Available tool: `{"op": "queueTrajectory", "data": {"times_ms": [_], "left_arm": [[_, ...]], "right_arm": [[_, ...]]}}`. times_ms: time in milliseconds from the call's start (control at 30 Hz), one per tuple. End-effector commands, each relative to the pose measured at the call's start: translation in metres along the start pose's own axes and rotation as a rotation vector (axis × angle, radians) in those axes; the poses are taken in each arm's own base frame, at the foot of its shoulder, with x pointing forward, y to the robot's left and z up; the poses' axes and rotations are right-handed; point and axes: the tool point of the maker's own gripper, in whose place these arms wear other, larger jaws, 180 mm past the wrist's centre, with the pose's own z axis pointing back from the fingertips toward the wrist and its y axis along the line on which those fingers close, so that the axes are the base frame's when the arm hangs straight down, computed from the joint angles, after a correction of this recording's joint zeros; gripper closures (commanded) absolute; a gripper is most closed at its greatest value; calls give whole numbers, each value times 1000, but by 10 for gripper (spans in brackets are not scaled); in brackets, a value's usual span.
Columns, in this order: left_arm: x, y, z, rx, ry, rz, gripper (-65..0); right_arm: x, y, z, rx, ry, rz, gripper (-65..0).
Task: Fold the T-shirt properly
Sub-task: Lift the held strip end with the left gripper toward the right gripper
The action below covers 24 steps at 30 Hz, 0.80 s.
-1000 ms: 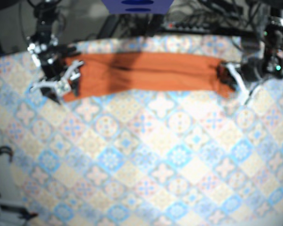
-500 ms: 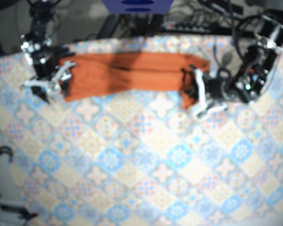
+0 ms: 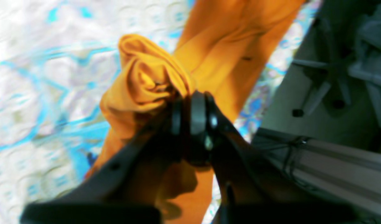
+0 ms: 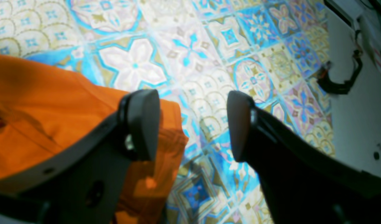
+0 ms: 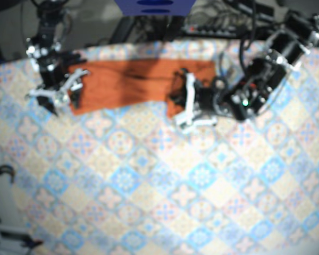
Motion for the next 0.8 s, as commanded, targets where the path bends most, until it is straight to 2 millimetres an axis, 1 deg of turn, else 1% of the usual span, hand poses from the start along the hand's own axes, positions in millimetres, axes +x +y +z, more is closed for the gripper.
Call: {"op": "queueTrajectory", "data": {"times_ms": [0, 133, 233, 300, 367, 433, 467, 600, 667, 767], "left_arm": [[11, 1, 3, 8, -27, -28, 0], [8, -7, -6, 5, 1, -66, 0], [15, -15, -12, -9, -13, -80, 0], [17, -15, -13, -6, -15, -84, 0], [24, -20, -16, -16, -31, -88, 0], [25, -20, -18, -13, -32, -93, 0], [29, -24, -21, -23, -39, -94, 0], [28, -33, -29, -50, -23, -109, 0], [34, -37, -32, -61, -35, -111, 0], [33, -36, -32, -49, -31, -119, 0]], "right_arm": [[12, -6, 0, -22, -47, -4, -338], [9, -8, 2, -44, -40, -32, -338], [9, -9, 2, -50, -40, -40, -338], [9, -8, 2, -50, -40, -41, -338], [9, -5, 2, -49, -39, -51, -338], [8, -6, 3, -51, -38, -52, -338], [8, -6, 3, -53, -37, -54, -338], [8, -3, 3, -54, -37, -65, -338], [8, -3, 3, -54, -37, -65, -338], [8, -3, 3, -53, -37, -67, -338]]}}
